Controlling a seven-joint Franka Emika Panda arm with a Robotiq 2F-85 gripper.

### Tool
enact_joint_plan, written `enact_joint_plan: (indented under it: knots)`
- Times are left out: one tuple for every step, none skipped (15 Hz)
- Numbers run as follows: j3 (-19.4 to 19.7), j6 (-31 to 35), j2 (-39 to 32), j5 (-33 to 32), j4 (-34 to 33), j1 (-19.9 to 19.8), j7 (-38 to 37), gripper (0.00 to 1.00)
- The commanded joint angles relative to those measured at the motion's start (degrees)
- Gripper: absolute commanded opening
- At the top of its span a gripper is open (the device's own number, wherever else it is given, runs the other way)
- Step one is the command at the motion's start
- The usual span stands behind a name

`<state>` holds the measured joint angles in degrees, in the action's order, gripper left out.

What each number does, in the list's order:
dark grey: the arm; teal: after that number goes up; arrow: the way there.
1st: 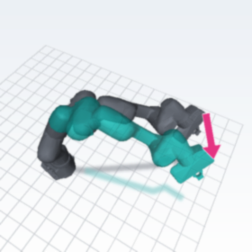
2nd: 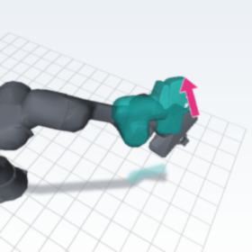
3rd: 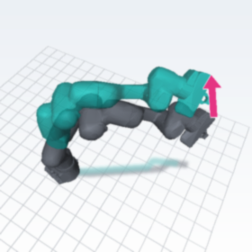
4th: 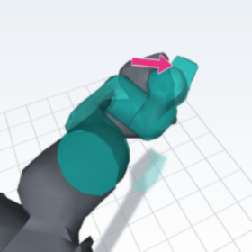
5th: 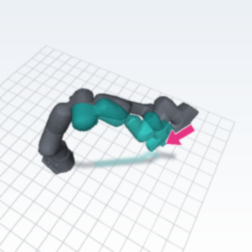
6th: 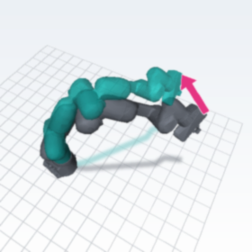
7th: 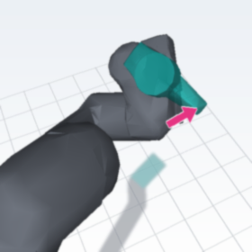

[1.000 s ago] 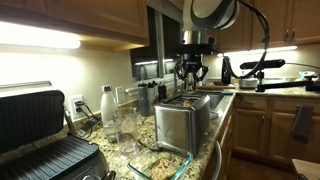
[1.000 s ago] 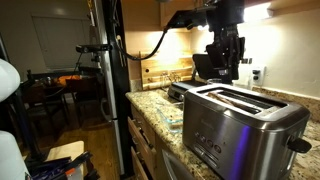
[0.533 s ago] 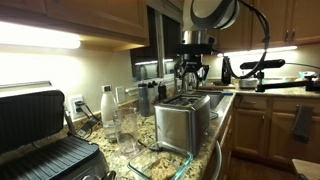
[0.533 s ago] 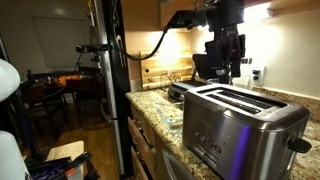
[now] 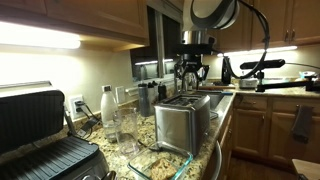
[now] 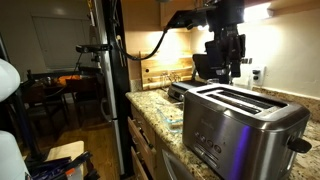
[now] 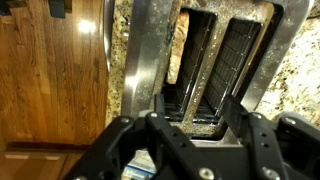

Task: Pick up one slice of bread from the glass bowl and put it in the toaster

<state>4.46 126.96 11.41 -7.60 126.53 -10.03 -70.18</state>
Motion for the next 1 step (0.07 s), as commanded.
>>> enact_joint_plan:
  knots:
    - [-0.1,-0.2,0.0,0.1,-0.2,-0.1,0.1,0.63]
